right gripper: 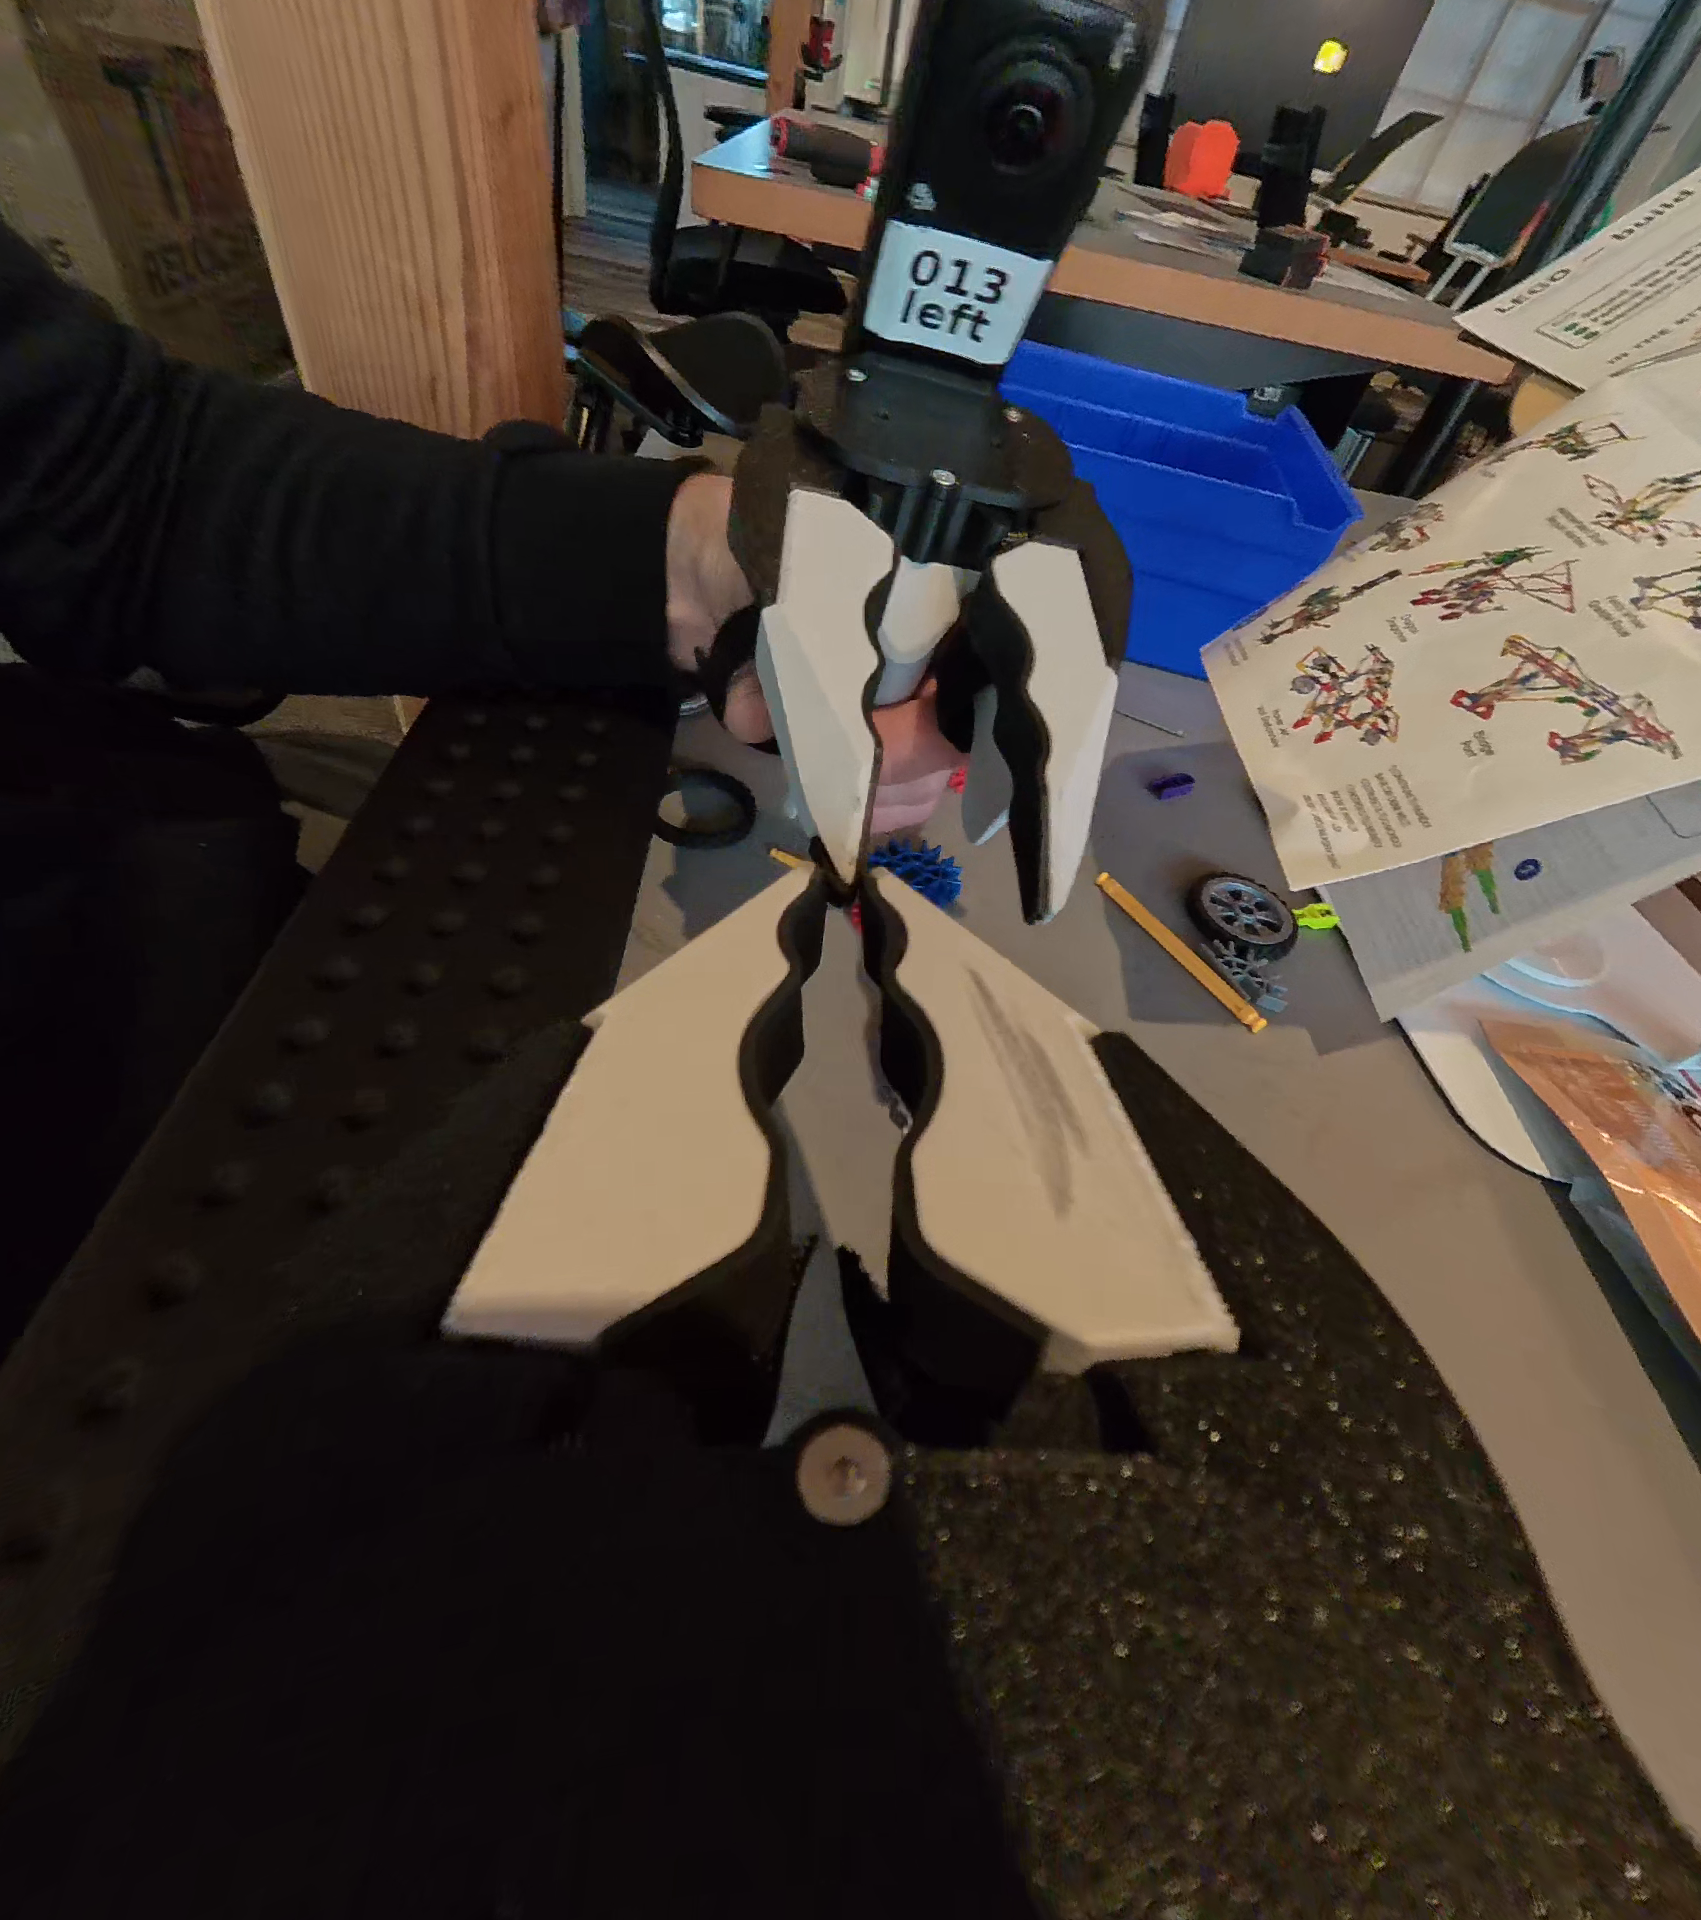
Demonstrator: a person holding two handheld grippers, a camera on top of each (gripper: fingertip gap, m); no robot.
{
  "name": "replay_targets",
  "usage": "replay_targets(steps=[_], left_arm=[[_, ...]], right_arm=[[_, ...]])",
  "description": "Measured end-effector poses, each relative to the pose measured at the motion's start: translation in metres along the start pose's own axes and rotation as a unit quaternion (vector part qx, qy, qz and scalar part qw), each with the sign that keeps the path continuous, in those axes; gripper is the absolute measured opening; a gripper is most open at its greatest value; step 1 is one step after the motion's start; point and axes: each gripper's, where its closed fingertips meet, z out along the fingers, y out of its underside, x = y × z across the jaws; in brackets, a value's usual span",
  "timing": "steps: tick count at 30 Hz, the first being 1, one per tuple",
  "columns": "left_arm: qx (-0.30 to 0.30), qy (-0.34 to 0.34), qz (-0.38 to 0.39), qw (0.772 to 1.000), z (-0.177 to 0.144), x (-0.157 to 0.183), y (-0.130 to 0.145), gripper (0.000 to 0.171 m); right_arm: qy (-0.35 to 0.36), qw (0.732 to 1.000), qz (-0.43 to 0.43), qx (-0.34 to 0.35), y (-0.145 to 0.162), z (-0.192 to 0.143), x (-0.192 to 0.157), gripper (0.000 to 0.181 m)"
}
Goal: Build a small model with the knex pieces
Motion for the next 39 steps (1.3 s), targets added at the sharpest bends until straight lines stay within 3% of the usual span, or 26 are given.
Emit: replay_targets(steps=[7, 9, 13, 21, 28, 39], left_arm=[[0.038, -0.002, -0.018, 0.999, -0.001, -0.001, -0.011, 0.018], [0.049, 0.001, -0.028, 0.998, 0.000, 0.000, -0.015, 0.006], [0.084, 0.018, -0.067, 0.994, 0.000, -0.002, -0.025, 0.013], [0.099, 0.043, -0.093, 0.990, 0.003, 0.002, -0.030, 0.021], [0.111, 0.046, -0.097, 0.988, 0.004, 0.003, -0.032, 0.014], [0.056, -0.027, -0.042, 0.997, 0.007, -0.011, -0.017, 0.007]], right_arm=[[0.019, 0.999, 0.029, 0.031, -0.009, -0.003, 0.012, 0.005], [0.033, 0.998, 0.032, 0.037, -0.010, -0.004, 0.017, 0.005], [0.021, 0.995, 0.060, 0.072, -0.020, -0.009, 0.018, 0.006], [0.011, 0.996, 0.045, 0.077, -0.024, -0.011, 0.012, 0.009], [0.014, 0.995, 0.058, 0.084, -0.026, -0.011, 0.015, 0.007], [0.035, 0.994, 0.091, 0.039, -0.008, -0.005, 0.028, 0.006]])
